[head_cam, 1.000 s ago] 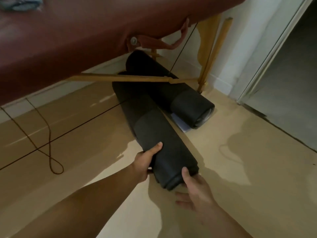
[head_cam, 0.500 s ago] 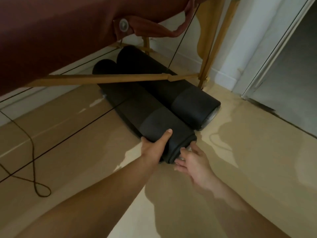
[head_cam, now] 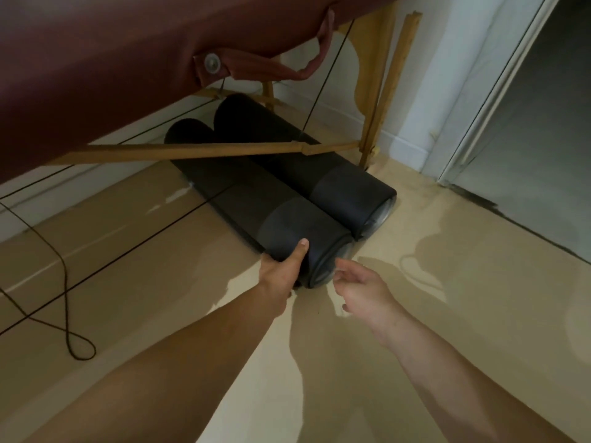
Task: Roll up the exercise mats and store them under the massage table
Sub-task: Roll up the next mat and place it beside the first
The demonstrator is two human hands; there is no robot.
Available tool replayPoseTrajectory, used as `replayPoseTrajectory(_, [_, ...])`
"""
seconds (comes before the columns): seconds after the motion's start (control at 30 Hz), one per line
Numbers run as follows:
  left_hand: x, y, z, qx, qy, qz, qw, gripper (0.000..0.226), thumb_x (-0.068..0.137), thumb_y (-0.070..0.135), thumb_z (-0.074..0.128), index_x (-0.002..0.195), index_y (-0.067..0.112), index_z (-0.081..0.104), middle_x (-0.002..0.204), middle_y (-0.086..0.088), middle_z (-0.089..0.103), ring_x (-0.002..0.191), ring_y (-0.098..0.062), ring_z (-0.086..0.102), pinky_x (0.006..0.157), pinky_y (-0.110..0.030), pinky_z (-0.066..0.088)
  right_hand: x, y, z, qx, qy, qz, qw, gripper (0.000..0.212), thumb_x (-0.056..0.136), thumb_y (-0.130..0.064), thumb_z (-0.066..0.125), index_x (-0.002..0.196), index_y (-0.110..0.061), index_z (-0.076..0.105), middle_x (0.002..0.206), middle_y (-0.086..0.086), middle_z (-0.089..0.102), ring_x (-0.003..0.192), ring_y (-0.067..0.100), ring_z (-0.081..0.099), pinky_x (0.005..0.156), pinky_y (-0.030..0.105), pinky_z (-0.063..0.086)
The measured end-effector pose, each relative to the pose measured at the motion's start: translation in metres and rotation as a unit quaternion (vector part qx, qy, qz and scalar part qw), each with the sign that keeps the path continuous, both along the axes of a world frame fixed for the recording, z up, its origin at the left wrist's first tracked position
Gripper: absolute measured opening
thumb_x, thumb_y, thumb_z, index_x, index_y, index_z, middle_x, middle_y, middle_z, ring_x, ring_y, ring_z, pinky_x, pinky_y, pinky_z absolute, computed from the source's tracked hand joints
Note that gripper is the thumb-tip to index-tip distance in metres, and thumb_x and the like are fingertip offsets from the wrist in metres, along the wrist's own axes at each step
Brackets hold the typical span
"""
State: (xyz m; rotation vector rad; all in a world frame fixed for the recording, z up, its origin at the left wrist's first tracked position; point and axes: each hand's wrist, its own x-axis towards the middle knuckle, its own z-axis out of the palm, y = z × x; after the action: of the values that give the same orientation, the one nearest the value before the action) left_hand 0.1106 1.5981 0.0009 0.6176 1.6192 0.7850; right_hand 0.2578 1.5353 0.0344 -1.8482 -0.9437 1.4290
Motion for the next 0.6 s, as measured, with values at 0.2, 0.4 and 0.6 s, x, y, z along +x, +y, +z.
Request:
replayPoseTrajectory(0.2, [0.014, -0.037, 0.034, -0.022, 0.083, -0.087, 0.993, 0.061, 0.1, 0.051, 0.072, 0.147, 0.016, 0.055, 0.135, -0.006, 0.063, 0.121, -0.031, 0.061, 0.103, -0.052, 0.058, 0.041, -0.022, 0.024, 0.022, -0.132, 0.013, 0.991, 0.012, 0.099, -0.022, 0.063, 0.098, -0.024, 0.075, 0.099, 0.003, 0.077, 0.091, 0.027, 0.072, 0.083, 0.032, 0.058])
replayPoseTrajectory(0.4, [0.086, -0.092, 0.147, 0.014, 0.118, -0.226, 0.967, 0.045, 0.102, 0.028, 0.073, 0.14, 0.006, 0.062, 0.13, -0.017, 0.07, 0.121, -0.039, 0.068, 0.098, -0.04, 0.056, 0.118, -0.092, 0.133, -0.011, -0.234, 0.022, 0.972, 0.022, 0.096, -0.029, 0.059, 0.077, -0.023, 0.068, 0.084, 0.002, 0.075, 0.086, 0.028, 0.071, 0.081, 0.036, 0.058])
replayPoseTrajectory(0.6, [0.158, -0.186, 0.318, 0.071, 0.16, -0.408, 0.896, 0.023, 0.1, 0.022, 0.069, 0.121, 0.014, 0.073, 0.117, -0.002, 0.075, 0.103, -0.025, 0.07, 0.096, -0.035, 0.057, 0.17, -0.195, 0.3, -0.08, -0.239, -0.056, 0.966, 0.022, 0.1, -0.031, 0.055, 0.085, -0.025, 0.069, 0.086, -0.005, 0.07, 0.081, 0.023, 0.067, 0.069, 0.028, 0.048])
